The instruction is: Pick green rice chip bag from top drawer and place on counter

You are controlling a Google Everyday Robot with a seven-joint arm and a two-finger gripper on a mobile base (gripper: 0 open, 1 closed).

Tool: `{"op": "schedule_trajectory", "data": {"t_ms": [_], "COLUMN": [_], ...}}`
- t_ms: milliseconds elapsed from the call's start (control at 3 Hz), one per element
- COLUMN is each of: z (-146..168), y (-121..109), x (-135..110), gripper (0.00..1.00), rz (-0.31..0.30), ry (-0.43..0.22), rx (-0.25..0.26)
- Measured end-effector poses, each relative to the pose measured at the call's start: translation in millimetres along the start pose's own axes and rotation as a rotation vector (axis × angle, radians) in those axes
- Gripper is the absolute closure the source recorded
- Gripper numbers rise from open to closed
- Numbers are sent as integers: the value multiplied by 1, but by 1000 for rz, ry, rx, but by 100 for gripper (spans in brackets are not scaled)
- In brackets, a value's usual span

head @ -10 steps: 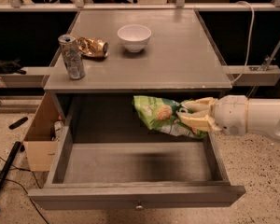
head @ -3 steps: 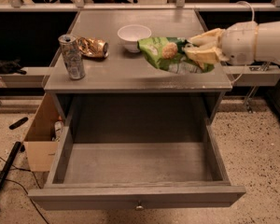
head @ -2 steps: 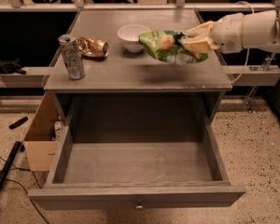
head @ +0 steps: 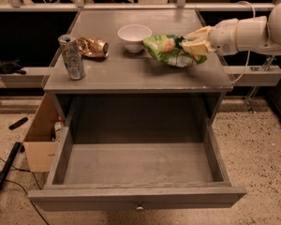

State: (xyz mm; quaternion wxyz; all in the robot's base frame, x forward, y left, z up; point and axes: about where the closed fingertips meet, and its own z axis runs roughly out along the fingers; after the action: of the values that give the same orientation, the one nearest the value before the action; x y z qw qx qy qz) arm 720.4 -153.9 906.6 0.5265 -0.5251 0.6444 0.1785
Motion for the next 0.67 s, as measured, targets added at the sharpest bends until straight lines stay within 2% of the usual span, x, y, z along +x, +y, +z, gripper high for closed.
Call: {"op": "schedule_trajectory", "data": {"t_ms": [333,667], "z": [4,5], "y": [7,8], "x": [14,15], "gripper": [100,82], "rz": [13,14], "ry": [5,6], "rx": [-1,-3]}}
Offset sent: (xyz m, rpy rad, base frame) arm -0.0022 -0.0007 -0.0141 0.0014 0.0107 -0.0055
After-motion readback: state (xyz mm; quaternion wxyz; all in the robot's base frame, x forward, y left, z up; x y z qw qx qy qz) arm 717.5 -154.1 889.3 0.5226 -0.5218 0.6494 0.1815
